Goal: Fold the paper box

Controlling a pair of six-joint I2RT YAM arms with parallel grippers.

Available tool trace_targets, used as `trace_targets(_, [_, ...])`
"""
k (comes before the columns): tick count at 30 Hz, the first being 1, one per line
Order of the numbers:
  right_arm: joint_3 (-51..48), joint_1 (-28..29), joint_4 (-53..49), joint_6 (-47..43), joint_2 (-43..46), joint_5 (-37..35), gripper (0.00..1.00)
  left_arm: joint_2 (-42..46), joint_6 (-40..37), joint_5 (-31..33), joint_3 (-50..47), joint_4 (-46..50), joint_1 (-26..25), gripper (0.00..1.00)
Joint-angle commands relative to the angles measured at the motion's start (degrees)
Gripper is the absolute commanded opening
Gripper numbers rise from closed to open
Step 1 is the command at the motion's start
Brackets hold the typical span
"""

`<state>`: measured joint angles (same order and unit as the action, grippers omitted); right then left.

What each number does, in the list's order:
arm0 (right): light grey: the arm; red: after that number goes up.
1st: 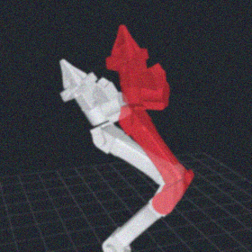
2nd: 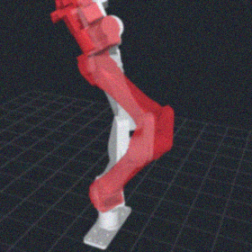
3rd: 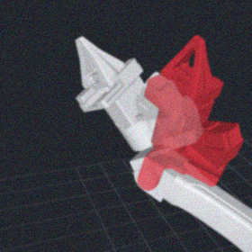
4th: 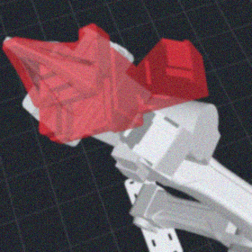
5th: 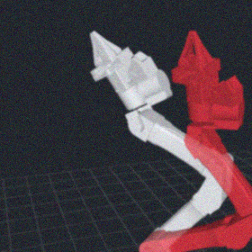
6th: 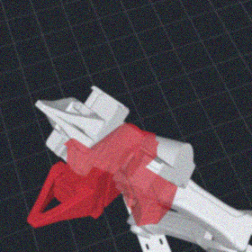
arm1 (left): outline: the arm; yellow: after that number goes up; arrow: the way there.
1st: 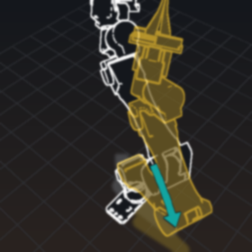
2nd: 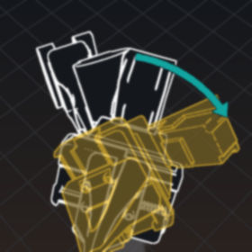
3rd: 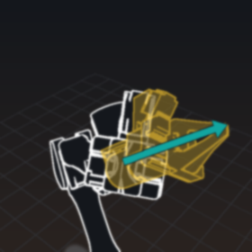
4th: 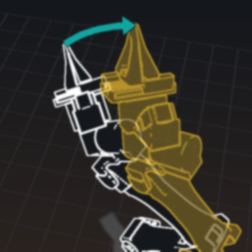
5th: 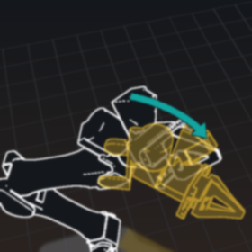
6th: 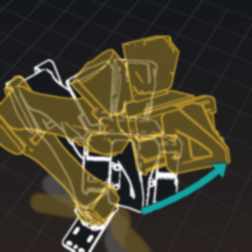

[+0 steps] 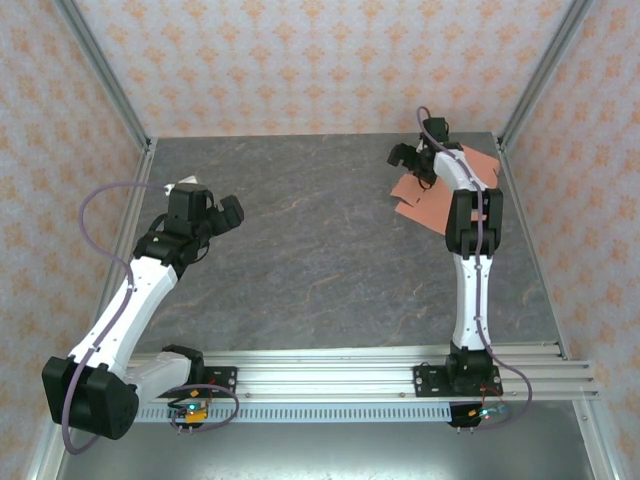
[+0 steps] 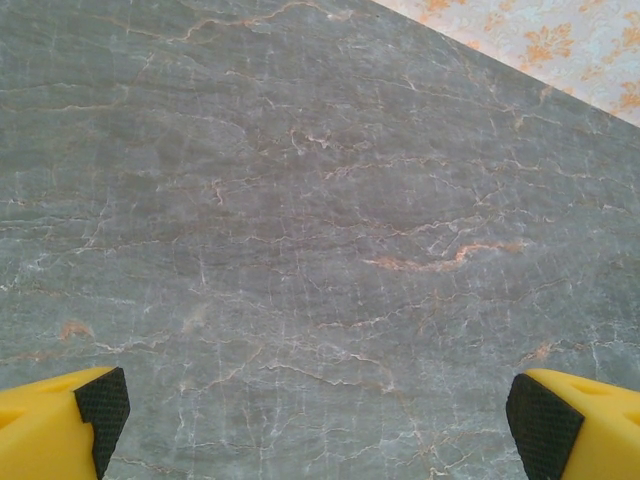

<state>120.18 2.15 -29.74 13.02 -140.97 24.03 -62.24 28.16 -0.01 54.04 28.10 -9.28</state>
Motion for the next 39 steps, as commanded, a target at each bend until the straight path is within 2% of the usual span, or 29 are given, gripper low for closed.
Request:
trace_targets(1, [-7.73,2.17,0.92,3.91,4.34,6.67,1.0,0.77,0.94,0.01,-0.88,-2.04,0.14,1.0])
trace_targets(6, [-18.61,5.67,7.28,7.48,10.72,10.86,1.0,-1.2,1.47,-1.99,-1.61,-4.7,0.13,1.0])
trace_targets(10, [-22.1,8.75,10.52,10.59,13.26,21.03,1.0,-3.25,1.06,-2.99,-1.82,-5.13,0.09,1.0])
trace_targets(13, [-24.93,11.92,11.3,10.99,16.47,21.94,1.0,-6.02,1.12,-8.31,-2.27,-8.92,0.03,1.0])
trace_targets(18, [-31.28,13.66,13.88,14.31,23.91,23.45,1.0,-9.61,2.15,-6.11,-2.53,-13.1,-2.74,1.0])
trace_targets(22, [-37.24,10.44,11.54,12.3,32.96,17.71,1.0,-13.61,1.62,-3.84,-1.97,-16.06,-8.18,1.0])
trace_targets(25, [-41.59,5.78,6.43,12.81,38.62,8.56,0.99,-17.67,2.14,-0.03,0.16,-15.13,-12.3,0.99])
trace_targets(30, [-54.89,-0.92,8.1,12.55,47.59,-1.93,0.99,-22.64,0.9,1.47,2.92,-17.99,-17.64,0.99])
trace_targets(33, [-59.35,-4.35,7.16,14.19,49.26,-7.02,0.99,-26.38,2.13,0.94,6.05,-16.97,-18.77,0.99])
trace_targets(35, [-61.74,-4.61,8.01,14.44,49.25,-9.96,0.99,-28.43,3.88,0.73,7.66,-16.27,-18.87,0.99])
trace_targets(39, [-61.74,-4.52,8.67,12.06,45.95,-8.35,0.99,-30.77,6.64,2.47,9.2,-14.49,-18.85,0.99])
